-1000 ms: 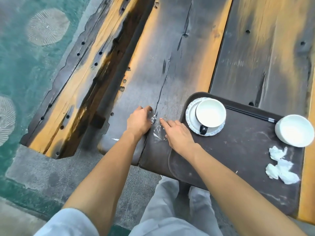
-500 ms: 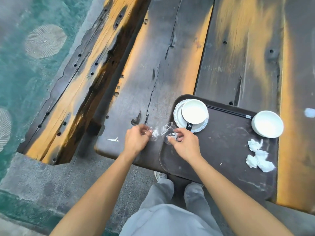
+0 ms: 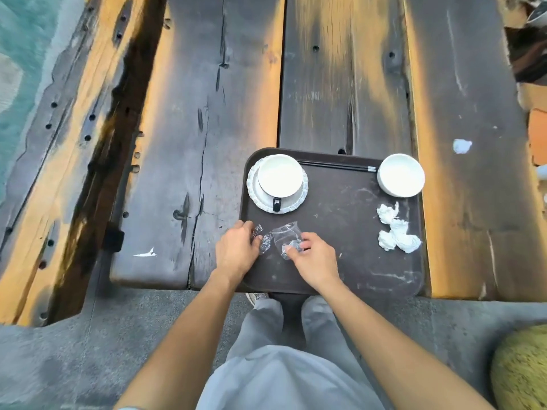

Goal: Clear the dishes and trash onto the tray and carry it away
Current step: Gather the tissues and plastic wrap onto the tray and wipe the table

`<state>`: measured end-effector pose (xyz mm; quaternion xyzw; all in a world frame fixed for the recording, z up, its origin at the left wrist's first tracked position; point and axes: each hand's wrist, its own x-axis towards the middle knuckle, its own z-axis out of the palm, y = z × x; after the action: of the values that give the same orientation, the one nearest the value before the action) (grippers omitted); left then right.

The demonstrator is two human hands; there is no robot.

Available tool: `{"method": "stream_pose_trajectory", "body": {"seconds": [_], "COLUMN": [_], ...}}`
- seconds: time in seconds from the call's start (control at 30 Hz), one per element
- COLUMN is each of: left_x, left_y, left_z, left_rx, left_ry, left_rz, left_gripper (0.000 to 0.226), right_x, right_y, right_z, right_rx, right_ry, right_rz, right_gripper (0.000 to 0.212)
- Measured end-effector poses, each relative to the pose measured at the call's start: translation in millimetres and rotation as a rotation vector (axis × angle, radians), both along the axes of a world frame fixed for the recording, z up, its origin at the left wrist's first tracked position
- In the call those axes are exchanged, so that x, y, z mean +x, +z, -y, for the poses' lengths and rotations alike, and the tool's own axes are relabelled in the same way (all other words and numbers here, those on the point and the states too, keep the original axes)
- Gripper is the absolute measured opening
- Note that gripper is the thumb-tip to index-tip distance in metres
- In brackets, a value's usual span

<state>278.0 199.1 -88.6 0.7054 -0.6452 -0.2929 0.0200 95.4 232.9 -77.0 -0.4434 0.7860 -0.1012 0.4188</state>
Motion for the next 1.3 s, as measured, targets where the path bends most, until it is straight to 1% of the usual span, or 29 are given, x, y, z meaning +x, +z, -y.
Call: {"method": "stream_pose_trajectory", "body": {"seconds": [0.2,0.37,0.5,0.57,0.63,0.7,0.77,0.87,0.9,0.97,1.03,1.07,1.13,1.2,1.3], "left_x": [7,14,15,15,13,10,-1,-30,-42,-69,-93,-105,-128,-145,-168], "left_y": [4,11,13,16,20,25,29,35,36,35,33,32,31,31,31], "left_z": [-7,-20,-27,-28,-29,-29,-28,-24,-23,-19,-17,-17,-14,-12,-6], "left_rx": [-0.006,-0.032,-0.061,-0.081,-0.146,-0.259,-0.366,-0.445,-0.447,-0.409,-0.343,-0.308,-0.232,-0.18,-0.124], "left_ry": [0.059,0.031,0.015,0.008,-0.043,-0.132,-0.214,-0.306,-0.335,-0.407,-0.462,-0.475,-0.481,-0.486,-0.472], "left_rz": [-0.097,-0.082,-0.072,-0.064,-0.037,-0.022,-0.039,-0.093,-0.115,-0.143,-0.152,-0.156,-0.152,-0.143,-0.116], "left_gripper": [0.04,0.037,0.037,0.037,0.036,0.034,0.033,0.028,0.027,0.027,0.026,0.025,0.026,0.029,0.031], "right_x": [15,22,19,13,2,-14,-36,-77,-91,-120,-143,-154,-172,-185,-202], "right_y": [-1,-2,0,2,6,10,11,13,14,18,19,20,17,11,4], "right_z": [3,1,-1,-2,-2,-3,-5,-9,-12,-17,-21,-22,-21,-19,-13], "right_rx": [-0.046,-0.049,-0.023,-0.015,-0.012,-0.004,-0.001,-0.042,-0.069,-0.138,-0.188,-0.185,-0.148,-0.111,-0.14], "right_ry": [0.114,0.179,0.159,0.15,0.143,0.14,0.131,0.083,0.071,0.084,0.151,0.189,0.258,0.306,0.34], "right_rz": [0.001,-0.011,0.012,0.014,-0.003,-0.033,-0.07,-0.157,-0.202,-0.325,-0.436,-0.462,-0.464,-0.423,-0.341], "right_gripper": [0.066,0.065,0.075,0.076,0.073,0.065,0.054,0.036,0.034,0.037,0.042,0.043,0.042,0.04,0.033]}}
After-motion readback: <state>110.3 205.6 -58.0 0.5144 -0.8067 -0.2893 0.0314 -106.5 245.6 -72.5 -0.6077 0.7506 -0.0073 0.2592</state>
